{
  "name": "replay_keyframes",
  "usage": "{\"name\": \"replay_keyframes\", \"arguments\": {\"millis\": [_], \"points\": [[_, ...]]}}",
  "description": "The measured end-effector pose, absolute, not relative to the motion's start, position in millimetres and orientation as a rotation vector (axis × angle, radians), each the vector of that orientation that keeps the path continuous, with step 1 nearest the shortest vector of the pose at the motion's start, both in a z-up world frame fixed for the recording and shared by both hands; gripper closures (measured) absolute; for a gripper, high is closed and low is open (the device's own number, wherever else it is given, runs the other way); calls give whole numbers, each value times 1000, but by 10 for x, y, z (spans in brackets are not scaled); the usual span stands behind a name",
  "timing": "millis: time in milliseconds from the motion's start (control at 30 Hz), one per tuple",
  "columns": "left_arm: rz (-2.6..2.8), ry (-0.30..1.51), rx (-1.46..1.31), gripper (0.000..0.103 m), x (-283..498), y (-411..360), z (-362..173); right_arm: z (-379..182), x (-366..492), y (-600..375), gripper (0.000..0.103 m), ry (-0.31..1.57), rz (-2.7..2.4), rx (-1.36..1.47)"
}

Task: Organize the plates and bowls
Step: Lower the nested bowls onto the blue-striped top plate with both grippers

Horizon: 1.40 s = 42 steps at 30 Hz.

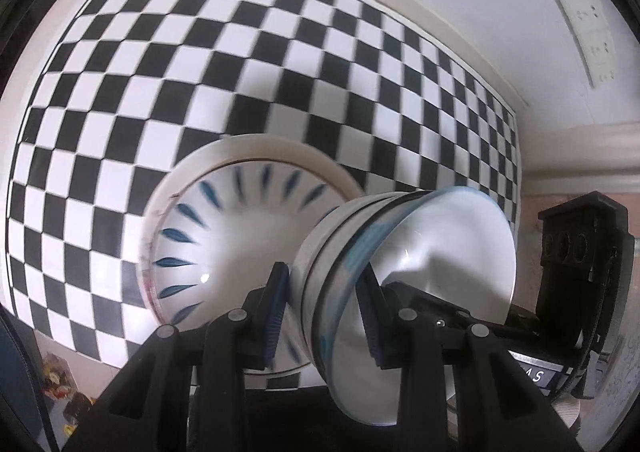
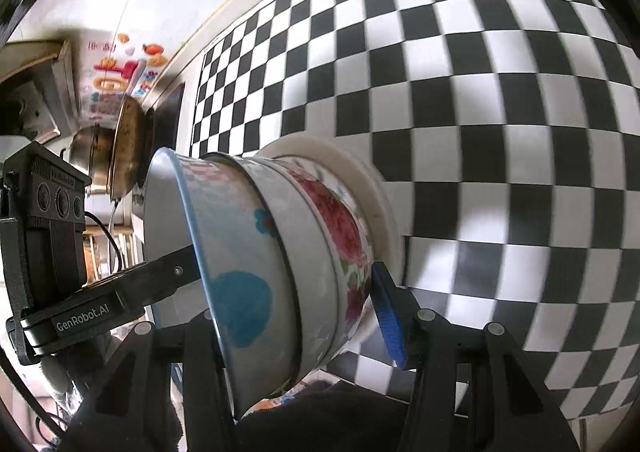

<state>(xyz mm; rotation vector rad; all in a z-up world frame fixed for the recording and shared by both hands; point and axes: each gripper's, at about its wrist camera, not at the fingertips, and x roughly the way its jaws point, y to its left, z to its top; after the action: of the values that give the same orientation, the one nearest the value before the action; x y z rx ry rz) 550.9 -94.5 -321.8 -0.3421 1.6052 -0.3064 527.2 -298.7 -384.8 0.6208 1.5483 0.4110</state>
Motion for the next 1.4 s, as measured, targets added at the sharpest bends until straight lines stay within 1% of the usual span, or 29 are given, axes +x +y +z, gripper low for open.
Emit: {"name": "replay_keyframes", "arguments": {"millis": [233,533,967,1400], "points": [[-239,1619,-364,73,5482,-623,-3329,-4011,5365,-2572,50,1589,468,587],[-207,1636,-363,73,5512,-439,-3476,-4164,5445,-2267,50,1617,490,569],[-194,1665,-359,73,5500,-405,-3658,-4334,5516,-2195,50,1647,477,577],[-204,1671,-342,73,5514,-445,-3688,-4284,5547,-2189,50,1635,446,545]]}}
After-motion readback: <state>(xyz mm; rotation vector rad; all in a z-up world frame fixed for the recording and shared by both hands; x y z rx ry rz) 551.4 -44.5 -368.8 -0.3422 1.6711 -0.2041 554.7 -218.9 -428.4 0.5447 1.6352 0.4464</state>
